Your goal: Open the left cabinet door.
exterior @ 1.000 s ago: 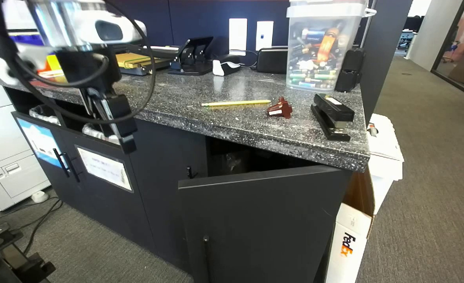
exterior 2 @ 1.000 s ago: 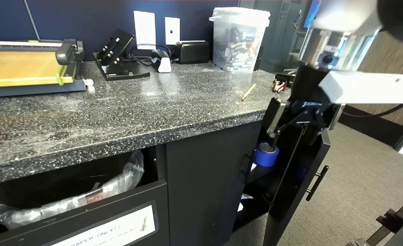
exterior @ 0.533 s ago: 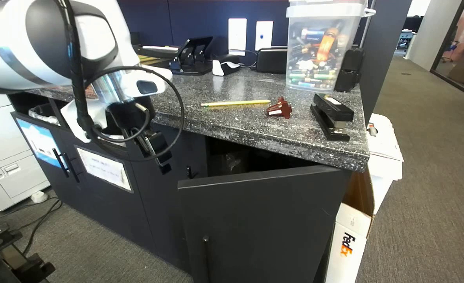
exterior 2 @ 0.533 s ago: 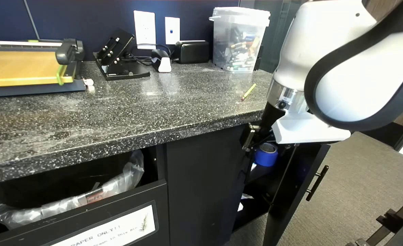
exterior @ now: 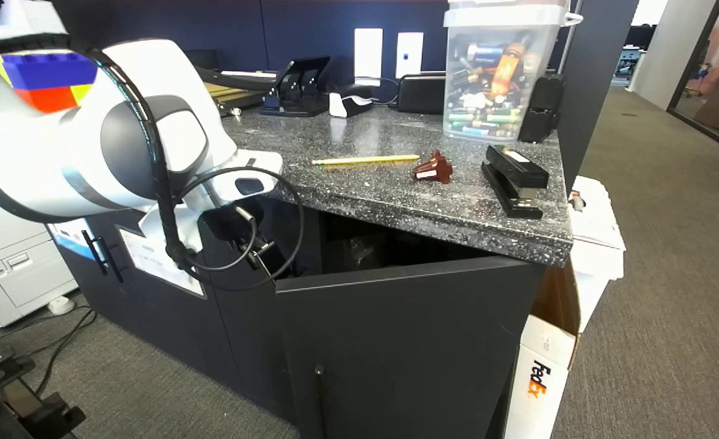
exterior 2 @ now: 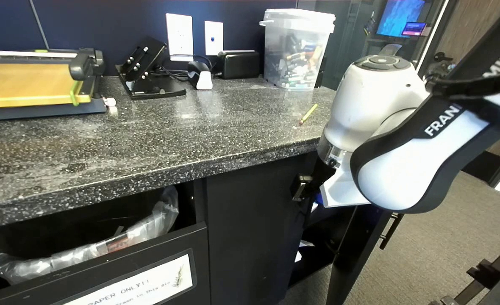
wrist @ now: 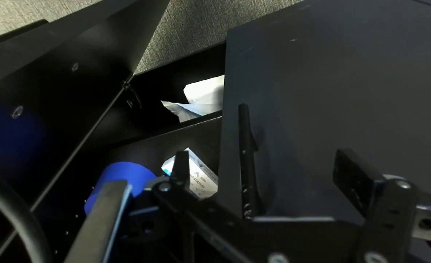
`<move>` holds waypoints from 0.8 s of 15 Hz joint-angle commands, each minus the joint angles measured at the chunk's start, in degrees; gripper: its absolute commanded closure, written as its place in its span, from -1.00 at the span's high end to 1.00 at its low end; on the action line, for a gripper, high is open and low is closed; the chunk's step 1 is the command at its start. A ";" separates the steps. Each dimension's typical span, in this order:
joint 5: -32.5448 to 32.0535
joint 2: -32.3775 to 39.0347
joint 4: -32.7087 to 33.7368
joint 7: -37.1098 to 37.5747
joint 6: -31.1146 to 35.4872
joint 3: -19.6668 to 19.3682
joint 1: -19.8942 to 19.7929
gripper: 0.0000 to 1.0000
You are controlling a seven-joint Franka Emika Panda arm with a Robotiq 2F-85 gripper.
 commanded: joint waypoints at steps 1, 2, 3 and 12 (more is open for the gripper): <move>4.23 4.95 3.80 0.51 3.31 -3.60 3.50 1.00; 5.39 5.81 4.39 0.45 3.65 -4.22 4.11 1.00; 6.39 6.78 5.10 0.43 3.93 -4.79 4.58 1.00; 11.53 12.39 9.49 0.74 5.70 -9.15 8.41 -0.20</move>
